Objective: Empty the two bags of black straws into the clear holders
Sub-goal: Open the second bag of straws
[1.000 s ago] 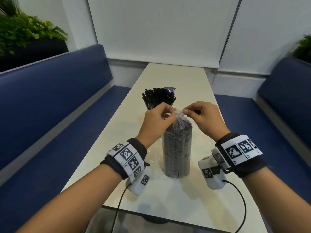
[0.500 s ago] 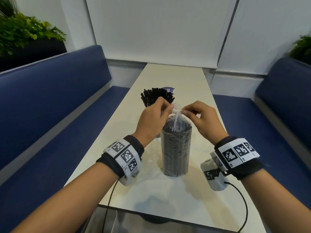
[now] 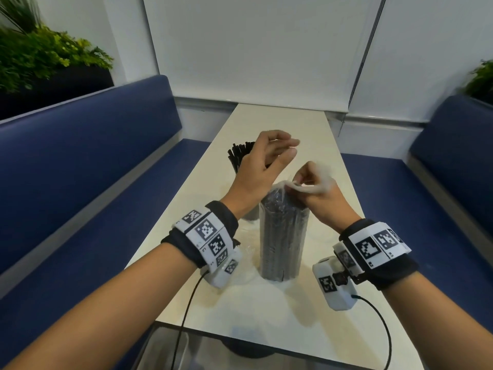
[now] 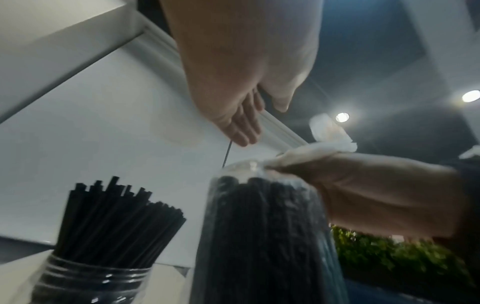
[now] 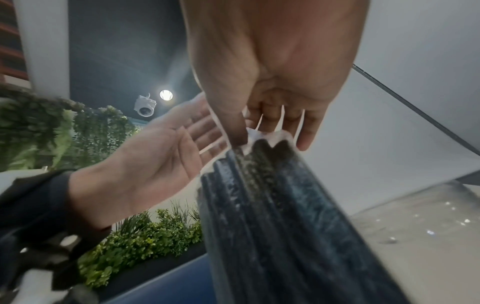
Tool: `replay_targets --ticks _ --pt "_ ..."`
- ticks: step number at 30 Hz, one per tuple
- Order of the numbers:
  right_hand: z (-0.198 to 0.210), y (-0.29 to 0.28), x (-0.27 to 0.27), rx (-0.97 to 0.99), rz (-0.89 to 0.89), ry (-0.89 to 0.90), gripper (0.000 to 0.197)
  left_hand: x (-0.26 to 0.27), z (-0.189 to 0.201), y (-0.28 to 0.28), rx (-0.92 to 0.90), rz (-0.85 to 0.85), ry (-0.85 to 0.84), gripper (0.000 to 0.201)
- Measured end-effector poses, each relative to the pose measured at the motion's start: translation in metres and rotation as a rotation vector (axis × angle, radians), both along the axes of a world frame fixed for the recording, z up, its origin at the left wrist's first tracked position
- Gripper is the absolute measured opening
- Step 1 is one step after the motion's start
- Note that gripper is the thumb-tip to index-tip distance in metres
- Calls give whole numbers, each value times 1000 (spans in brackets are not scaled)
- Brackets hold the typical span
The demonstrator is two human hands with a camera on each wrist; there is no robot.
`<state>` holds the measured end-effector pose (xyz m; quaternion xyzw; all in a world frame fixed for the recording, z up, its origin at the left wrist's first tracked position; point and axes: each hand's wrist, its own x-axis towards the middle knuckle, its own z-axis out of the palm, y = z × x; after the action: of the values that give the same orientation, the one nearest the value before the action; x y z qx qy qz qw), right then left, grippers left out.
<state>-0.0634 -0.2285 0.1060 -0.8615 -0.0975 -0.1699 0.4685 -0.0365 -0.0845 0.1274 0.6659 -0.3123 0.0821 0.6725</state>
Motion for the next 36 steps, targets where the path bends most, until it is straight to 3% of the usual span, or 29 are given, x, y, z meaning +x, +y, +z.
replay_targets --ticks 3,7,9,12,14,18,24,28,31,33,36 --pt "3 1 -1 30 -2 78 23 -1 -13 8 170 -13 139 38" --pt "17 -1 0 31 10 120 26 -5 -34 16 433 -87 150 33" --pt "23 -5 4 6 22 115 21 -4 -39 17 431 -32 127 25" --pt "25 -11 9 -74 -19 106 32 -3 -38 17 411 43 123 22" --pt "27 -13 9 16 -88 102 39 -3 -38 14 417 36 116 20" --pt "28 -12 3 291 -28 53 13 -1 -40 11 433 62 109 16" --pt "35 -18 8 146 -144 -32 40 0 -43 9 432 80 83 18" --pt "37 -13 4 460 -36 -86 22 1 -43 7 430 103 68 20" --pt "31 -16 -1 551 70 -138 35 -1 -47 11 379 149 73 18" --pt "21 -17 -6 523 100 -64 44 -1 -50 13 292 195 95 14" --pt "-9 -14 -15 358 157 173 86 -4 -53 11 117 255 191 9"
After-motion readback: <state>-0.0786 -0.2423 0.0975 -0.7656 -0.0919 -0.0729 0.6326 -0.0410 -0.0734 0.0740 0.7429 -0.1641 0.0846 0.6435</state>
